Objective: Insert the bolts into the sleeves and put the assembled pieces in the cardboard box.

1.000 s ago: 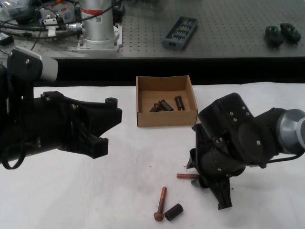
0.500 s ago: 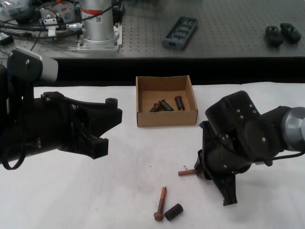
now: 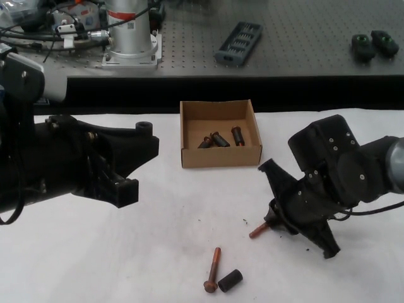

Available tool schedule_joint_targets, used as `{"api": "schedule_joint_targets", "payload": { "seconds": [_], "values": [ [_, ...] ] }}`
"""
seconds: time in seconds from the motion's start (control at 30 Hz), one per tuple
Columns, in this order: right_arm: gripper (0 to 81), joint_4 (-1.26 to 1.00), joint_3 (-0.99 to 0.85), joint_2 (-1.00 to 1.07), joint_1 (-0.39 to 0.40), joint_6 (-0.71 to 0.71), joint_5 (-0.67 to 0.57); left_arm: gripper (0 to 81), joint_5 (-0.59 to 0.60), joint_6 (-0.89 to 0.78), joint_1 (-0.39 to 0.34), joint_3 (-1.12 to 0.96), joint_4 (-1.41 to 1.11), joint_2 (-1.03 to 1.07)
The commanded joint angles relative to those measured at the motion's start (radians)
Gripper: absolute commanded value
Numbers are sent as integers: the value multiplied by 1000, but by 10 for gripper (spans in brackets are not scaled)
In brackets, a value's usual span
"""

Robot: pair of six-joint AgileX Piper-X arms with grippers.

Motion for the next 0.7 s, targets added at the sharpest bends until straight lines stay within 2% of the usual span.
{"api": "schedule_joint_targets", "payload": {
  "seconds": [0.0, 0.13, 0.37, 0.67],
  "values": [
    [113, -1, -2, 12, -11, -141, -47, 83, -6, 4, -2, -6, 0, -11],
    [113, 94, -2, 12, -19, -240, -63, 83, -6, -36, -2, -6, 8, -11],
    [113, 228, -2, 12, -18, -515, -74, 83, -6, -56, -2, -6, 8, -11],
    [113, 284, -2, 12, -18, -572, -75, 83, -6, -56, -2, -6, 8, -11]
  ]
}}
